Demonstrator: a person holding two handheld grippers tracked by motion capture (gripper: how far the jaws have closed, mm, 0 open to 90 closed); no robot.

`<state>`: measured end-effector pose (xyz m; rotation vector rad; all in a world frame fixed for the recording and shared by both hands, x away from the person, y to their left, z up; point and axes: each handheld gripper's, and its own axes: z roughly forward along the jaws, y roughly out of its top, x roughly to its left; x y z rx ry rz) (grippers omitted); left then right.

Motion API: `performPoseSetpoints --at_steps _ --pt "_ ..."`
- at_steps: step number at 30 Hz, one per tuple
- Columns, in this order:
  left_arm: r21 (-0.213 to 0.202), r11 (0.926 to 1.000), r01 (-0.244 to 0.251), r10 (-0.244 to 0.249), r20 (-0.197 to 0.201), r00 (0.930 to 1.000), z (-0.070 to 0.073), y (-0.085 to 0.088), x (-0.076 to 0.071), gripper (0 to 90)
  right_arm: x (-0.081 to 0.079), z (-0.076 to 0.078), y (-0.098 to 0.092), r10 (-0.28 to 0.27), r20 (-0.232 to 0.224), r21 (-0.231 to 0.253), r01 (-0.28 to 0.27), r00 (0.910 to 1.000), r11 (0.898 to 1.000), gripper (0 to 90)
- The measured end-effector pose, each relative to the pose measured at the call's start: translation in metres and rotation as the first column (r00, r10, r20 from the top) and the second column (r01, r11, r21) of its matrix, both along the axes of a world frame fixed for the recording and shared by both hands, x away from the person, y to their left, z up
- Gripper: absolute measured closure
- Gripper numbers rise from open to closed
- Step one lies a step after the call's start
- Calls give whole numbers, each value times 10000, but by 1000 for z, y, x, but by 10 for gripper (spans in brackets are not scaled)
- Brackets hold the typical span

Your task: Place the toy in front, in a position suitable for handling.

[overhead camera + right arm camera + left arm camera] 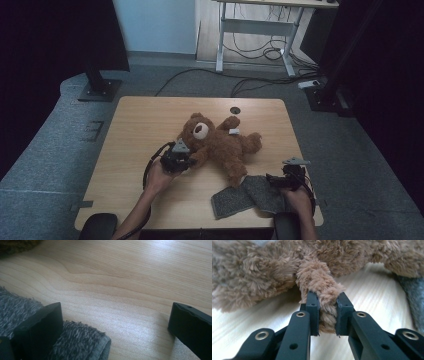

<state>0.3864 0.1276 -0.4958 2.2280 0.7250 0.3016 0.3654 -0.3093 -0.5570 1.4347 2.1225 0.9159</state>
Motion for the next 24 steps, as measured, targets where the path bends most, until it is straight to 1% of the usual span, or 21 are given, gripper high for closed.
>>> performPoseSetpoints --at_steps 2,3,4,6,7,9,10,11,12,13,15,16,18,19,20,21,22,23,24 --pt "-112 9999 -56 55 -46 10000 0 5 -8 755 0 0 0 5 6 -5 -5 10000 10000 0" --pt "-138 9999 -81 80 -43 10000 1 9 -17 754 0 0 0 4 7 -4 -4 10000 10000 0" --pt "-138 9999 -81 80 -43 10000 1 9 -17 753 0 0 0 4 8 -3 -4 10000 10000 0" --pt "-189 9998 -100 98 -87 9999 2 15 -28 749 0 0 0 5 7 -3 -5 10000 10000 0" --pt "-189 9998 -100 98 -87 9999 2 15 -28 748 0 0 0 5 8 -5 -5 10000 10000 0" --pt "-283 9995 -106 102 -149 9998 2 18 -33 733 0 0 0 4 6 -4 -4 10000 10000 0" --pt "-281 9996 -33 27 -217 9998 2 19 -35 714 0 0 0 6 6 -5 -6 10000 10000 0" --pt "-275 9996 30 -36 -210 9998 2 20 -37 714 0 0 0 6 6 -5 -6 10000 10000 0" --pt "-223 9994 246 -252 -241 9994 4 22 -38 672 0 0 0 5 7 -6 -5 10000 10000 0" --pt "-85 9993 369 -371 -193 9991 6 24 -39 571 0 0 0 5 7 -6 -5 10000 10000 0" --pt "-42 9994 352 -352 -130 9993 11 31 -39 455 0 0 0 4 6 -5 -4 10000 10000 0" --pt "-75 9995 312 -312 -126 9994 15 37 -39 428 0 0 0 5 7 -6 -5 10000 10000 0" --pt "-220 9997 -77 78 62 10000 22 51 -39 378 0 0 0 4 7 -6 -4 10000 10000 0" --pt "-383 9988 -307 309 46 9995 27 62 -37 378 0 0 0 4 7 -6 -4 10000 10000 0" --pt "-434 9979 -477 480 66 9988 29 68 -35 361 0 0 0 4 6 -7 -4 10000 10000 0" --pt "-454 9960 -763 770 135 9969 32 77 -32 345 0 0 0 4 7 -6 -4 10000 10000 0" --pt "-476 9940 -982 988 113 9950 32 83 -29 322 0 0 0 2 5 -7 -2 10000 10000 0" --pt "-465 9928 -1101 1106 91 9938 32 86 -26 316 0 0 0 -1 1 -7 1 10000 10000 0" --pt "-367 9900 -1358 1359 -22 9907 26 93 -17 315 0 0 0 -1 -1 -6 1 10000 10000 0"
